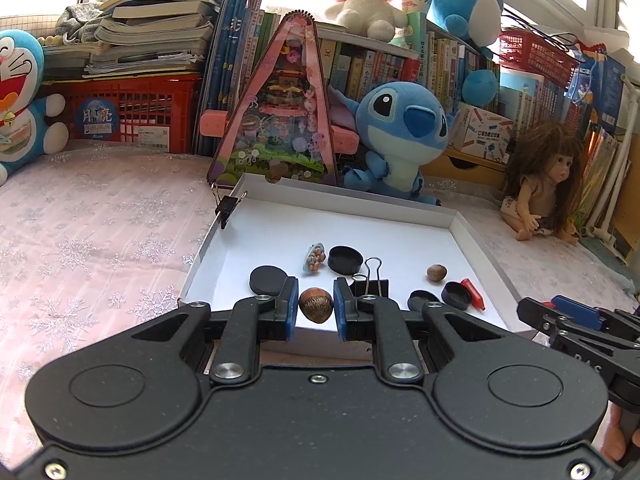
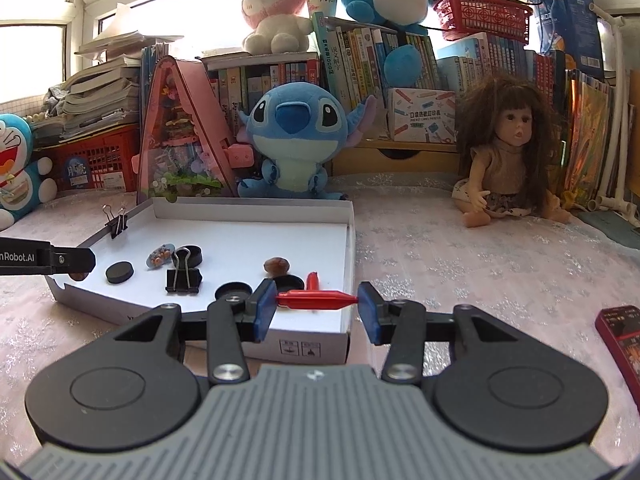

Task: Organize rigid objects
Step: 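Lower the nut and crayon into the tray and open both tools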

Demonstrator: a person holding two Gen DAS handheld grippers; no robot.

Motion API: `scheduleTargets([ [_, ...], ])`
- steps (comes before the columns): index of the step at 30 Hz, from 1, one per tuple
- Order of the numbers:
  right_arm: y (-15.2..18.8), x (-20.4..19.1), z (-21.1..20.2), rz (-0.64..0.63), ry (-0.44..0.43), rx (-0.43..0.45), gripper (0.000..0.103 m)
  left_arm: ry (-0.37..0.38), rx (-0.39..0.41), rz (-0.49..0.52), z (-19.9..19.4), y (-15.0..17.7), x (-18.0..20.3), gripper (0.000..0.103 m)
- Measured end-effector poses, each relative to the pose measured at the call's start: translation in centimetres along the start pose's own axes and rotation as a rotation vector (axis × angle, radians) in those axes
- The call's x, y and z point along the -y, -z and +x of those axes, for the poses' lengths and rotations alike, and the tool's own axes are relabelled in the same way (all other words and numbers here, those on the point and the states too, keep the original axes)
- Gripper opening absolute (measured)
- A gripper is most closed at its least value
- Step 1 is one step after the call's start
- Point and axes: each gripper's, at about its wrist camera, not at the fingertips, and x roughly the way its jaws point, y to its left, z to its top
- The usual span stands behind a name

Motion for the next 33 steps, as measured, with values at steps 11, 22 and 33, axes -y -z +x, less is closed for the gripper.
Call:
scheduleTargets([
  [11,-3.0,1.1,2.3,0.034,-0.092,-0.001,0.050,0.009,-0.011,-0.018,1.9,-3.8,0.1,0.017],
  [22,-6.3,2.6,7.4,0.112,-0.181,-0.049,0.050,-0.023,-0.049,0.025,8.8,-6.0,-0.4,0.017],
  [33,-4.4,0.8,11.3,0.171,-0.217,-0.054,0.050,-0.065,-0.047,0.049,13.0,-4.7,-0.7,0.017],
])
